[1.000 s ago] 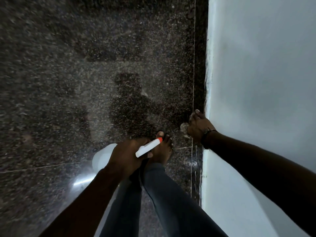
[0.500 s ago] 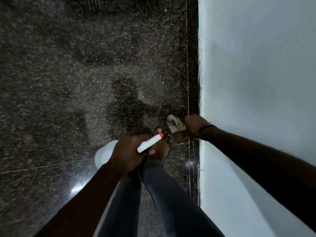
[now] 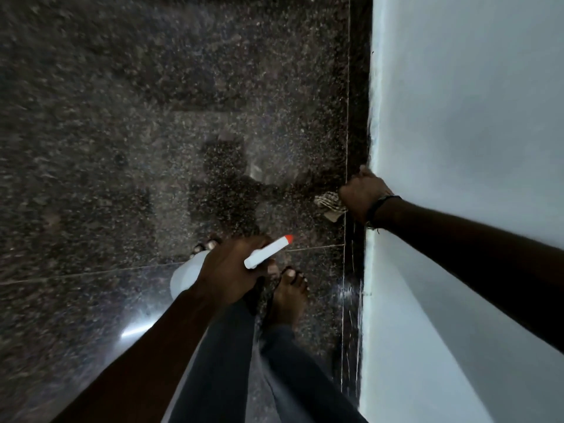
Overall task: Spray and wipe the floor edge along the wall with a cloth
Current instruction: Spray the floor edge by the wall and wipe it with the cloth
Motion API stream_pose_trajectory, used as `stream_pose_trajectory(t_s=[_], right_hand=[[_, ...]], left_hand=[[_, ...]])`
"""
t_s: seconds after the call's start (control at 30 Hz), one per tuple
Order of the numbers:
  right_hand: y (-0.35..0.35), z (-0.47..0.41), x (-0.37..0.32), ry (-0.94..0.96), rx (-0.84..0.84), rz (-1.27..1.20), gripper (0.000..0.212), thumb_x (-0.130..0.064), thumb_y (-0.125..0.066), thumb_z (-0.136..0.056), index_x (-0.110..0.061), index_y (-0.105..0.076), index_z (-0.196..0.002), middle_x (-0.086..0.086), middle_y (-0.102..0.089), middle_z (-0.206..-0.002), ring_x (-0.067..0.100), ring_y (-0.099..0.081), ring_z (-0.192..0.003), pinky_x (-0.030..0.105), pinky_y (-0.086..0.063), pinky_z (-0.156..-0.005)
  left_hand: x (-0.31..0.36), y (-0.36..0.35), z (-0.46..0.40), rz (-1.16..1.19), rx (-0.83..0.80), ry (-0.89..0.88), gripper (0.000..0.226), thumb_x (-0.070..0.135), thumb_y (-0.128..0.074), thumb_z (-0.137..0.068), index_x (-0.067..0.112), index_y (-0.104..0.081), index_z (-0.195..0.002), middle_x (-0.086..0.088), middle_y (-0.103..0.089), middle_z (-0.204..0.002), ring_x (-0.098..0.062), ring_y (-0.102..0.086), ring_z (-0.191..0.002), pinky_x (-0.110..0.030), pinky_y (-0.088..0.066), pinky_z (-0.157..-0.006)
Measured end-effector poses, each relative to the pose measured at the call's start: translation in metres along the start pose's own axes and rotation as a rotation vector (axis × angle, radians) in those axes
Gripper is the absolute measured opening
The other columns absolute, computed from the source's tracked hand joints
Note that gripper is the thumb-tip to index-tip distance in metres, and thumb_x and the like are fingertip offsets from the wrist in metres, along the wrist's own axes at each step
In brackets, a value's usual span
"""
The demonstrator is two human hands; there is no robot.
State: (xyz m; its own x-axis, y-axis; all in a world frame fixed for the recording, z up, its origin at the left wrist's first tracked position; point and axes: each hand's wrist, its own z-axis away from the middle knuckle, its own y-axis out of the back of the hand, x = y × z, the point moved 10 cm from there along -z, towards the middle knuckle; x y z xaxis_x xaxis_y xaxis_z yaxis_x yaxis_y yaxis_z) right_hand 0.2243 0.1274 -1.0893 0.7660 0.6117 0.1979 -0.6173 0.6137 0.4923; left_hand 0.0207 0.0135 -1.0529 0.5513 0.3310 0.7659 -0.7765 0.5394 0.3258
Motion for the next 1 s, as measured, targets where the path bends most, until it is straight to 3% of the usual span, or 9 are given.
stream_pose_trajectory(t_s=[0.1,0.17,0.27,0.37,0.5,0.6,0.7,0.83,1.0], right_hand=[[-0.037,-0.004,-0.021,0.053,0.036,0.146,0.035,-0.019,-0.045,-0.088,0.002,-0.074,-0.093,0.035,-0.067,-0.101,0.048,-0.062,-0.106,0.059,-0.036,-0.108],[-0.073,-0.002,-0.040,0.139,-0.091,0.122,0.038,-0.020,-0.040,-0.092,-0.001,-0.069,-0.107,0.027,-0.065,-0.117,0.041,-0.057,-0.117,0.052,-0.038,-0.109],[-0.097,0.010,-0.044,0.062,-0.178,-0.003,0.037,-0.016,-0.033,-0.098,-0.011,-0.066,-0.113,0.013,-0.063,-0.124,0.032,-0.052,-0.124,0.043,-0.021,-0.119],[-0.103,0.013,-0.038,0.055,-0.166,0.238,0.042,-0.028,-0.033,-0.100,-0.005,-0.056,-0.127,0.022,-0.047,-0.142,0.034,-0.035,-0.137,0.043,-0.005,-0.122],[-0.101,0.026,-0.047,0.143,-0.210,0.106,0.029,-0.019,-0.042,-0.096,-0.012,-0.068,-0.106,0.012,-0.067,-0.114,0.030,-0.054,-0.119,0.049,-0.027,-0.114],[-0.093,0.025,-0.038,0.069,0.014,0.170,0.032,-0.023,-0.053,-0.089,-0.012,-0.074,-0.068,0.014,-0.073,-0.079,0.035,-0.067,-0.094,0.052,-0.026,-0.112],[-0.101,0.031,-0.045,0.135,-0.123,0.144,0.037,-0.020,-0.034,-0.095,-0.012,-0.069,-0.100,0.012,-0.070,-0.108,0.031,-0.057,-0.116,0.043,-0.014,-0.120],[-0.088,0.033,-0.043,0.156,-0.220,0.023,0.032,-0.012,-0.059,-0.083,-0.007,-0.060,-0.114,0.014,-0.065,-0.119,0.029,-0.054,-0.122,0.045,-0.012,-0.122],[-0.063,0.034,-0.017,0.003,-0.053,-0.382,0.033,-0.022,-0.059,-0.084,0.000,-0.059,-0.108,0.025,-0.065,-0.112,0.041,-0.059,-0.110,0.041,-0.046,-0.095]], left_hand=[[-0.010,-0.008,0.009,-0.027,0.008,0.001,0.027,0.042,-0.069,-0.073,0.018,-0.062,-0.084,0.004,-0.063,-0.066,-0.017,-0.060,-0.065,-0.037,-0.045,-0.058],[-0.016,-0.014,0.019,-0.052,0.001,0.001,0.031,0.043,-0.067,-0.073,0.021,-0.064,-0.094,0.004,-0.065,-0.072,-0.017,-0.063,-0.071,-0.038,-0.046,-0.062],[-0.018,-0.024,0.033,-0.044,-0.014,-0.020,0.035,0.036,-0.068,-0.079,0.030,-0.061,-0.113,0.014,-0.061,-0.070,-0.012,-0.060,-0.071,-0.032,-0.045,-0.057],[-0.025,-0.028,0.043,-0.031,0.001,0.015,0.030,0.039,-0.063,-0.076,0.022,-0.060,-0.101,0.005,-0.062,-0.068,-0.012,-0.057,-0.062,-0.040,-0.046,-0.055],[-0.033,-0.037,0.047,-0.023,-0.029,0.075,0.023,0.041,-0.059,-0.073,0.020,-0.058,-0.083,0.002,-0.058,-0.063,-0.019,-0.057,-0.061,-0.044,-0.044,-0.056],[-0.030,-0.036,0.046,-0.019,0.000,0.088,0.017,0.035,-0.063,-0.073,0.021,-0.054,-0.075,0.001,-0.056,-0.060,-0.022,-0.057,-0.061,-0.044,-0.044,-0.054],[-0.021,-0.037,0.043,-0.028,-0.008,0.086,0.024,0.031,-0.072,-0.075,0.025,-0.049,-0.069,0.004,-0.051,-0.056,-0.022,-0.056,-0.060,-0.042,-0.043,-0.061],[-0.013,-0.041,0.039,-0.059,-0.006,0.085,0.026,0.037,-0.073,-0.073,0.025,-0.050,-0.074,0.006,-0.051,-0.058,-0.021,-0.059,-0.063,-0.042,-0.046,-0.059],[0.007,-0.054,0.040,-0.090,-0.045,0.037,0.033,0.049,-0.055,-0.073,0.019,-0.063,-0.084,-0.002,-0.068,-0.072,-0.022,-0.063,-0.068,-0.029,-0.036,-0.054]])
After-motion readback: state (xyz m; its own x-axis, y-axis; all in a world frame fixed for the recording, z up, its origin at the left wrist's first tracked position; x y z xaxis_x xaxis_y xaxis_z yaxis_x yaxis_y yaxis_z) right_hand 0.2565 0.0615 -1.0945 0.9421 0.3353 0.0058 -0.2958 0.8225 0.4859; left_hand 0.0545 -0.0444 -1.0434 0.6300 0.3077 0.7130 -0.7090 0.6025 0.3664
